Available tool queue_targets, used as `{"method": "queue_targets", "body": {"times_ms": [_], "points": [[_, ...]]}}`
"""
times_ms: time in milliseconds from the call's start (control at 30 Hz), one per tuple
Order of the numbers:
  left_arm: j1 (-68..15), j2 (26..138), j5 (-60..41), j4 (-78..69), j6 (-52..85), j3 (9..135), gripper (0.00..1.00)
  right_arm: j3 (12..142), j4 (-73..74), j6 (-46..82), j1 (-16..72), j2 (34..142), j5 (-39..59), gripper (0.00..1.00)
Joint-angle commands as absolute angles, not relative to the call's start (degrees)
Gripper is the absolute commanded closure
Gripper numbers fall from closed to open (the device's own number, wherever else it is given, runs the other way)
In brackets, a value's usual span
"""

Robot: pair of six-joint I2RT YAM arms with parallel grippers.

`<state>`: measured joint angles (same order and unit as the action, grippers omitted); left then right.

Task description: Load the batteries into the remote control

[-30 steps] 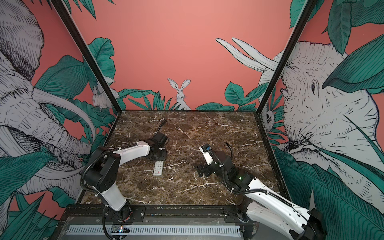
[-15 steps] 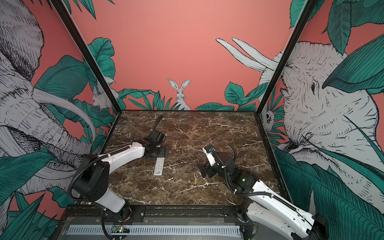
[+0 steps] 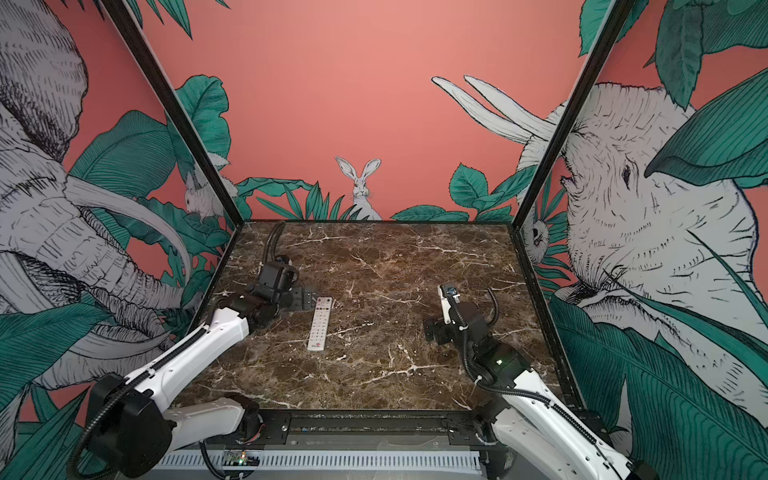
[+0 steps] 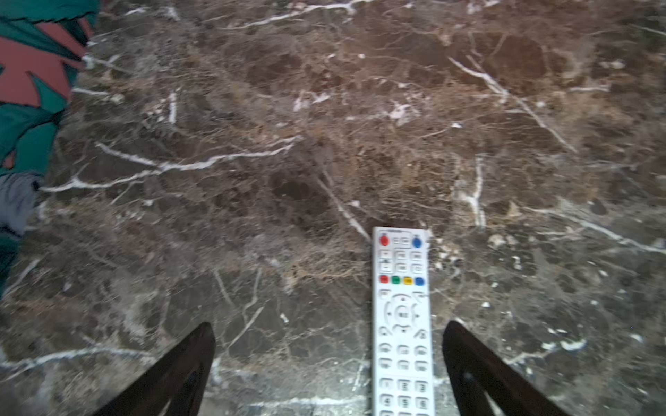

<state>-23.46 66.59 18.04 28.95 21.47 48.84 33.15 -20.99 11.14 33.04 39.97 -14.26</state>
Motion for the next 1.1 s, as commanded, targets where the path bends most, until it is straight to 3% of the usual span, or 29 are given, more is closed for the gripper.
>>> {"method": "queue_targets", "body": {"times_ms": [0,233,433,767,1067], "points": [[-22.06,62.5,24.74,27.5,21.07,45.39,0.01,31.6,-17.94,11.24,29.99,38.69,-20.06,0.01],[-21.96,61.6,36.25,25.09,17.78,42.89,0.0,25.23,-9.18,10.95,18.85,37.7,-24.0,0.01],[-21.97,60.65,39.52,16.68,11.68,39.08,0.0,19.75,3.56,11.72,11.11,43.69,-27.55,0.01],[-21.23,62.35,40.43,-3.58,-0.71,30.77,0.0,9.87,43.17,0.36,10.28,61.48,-25.33,0.01],[-18.91,70.29,37.36,-23.54,-6.89,27.4,0.0,11.53,57.38,-4.1,10.2,74.05,-24.32,0.01]]}}
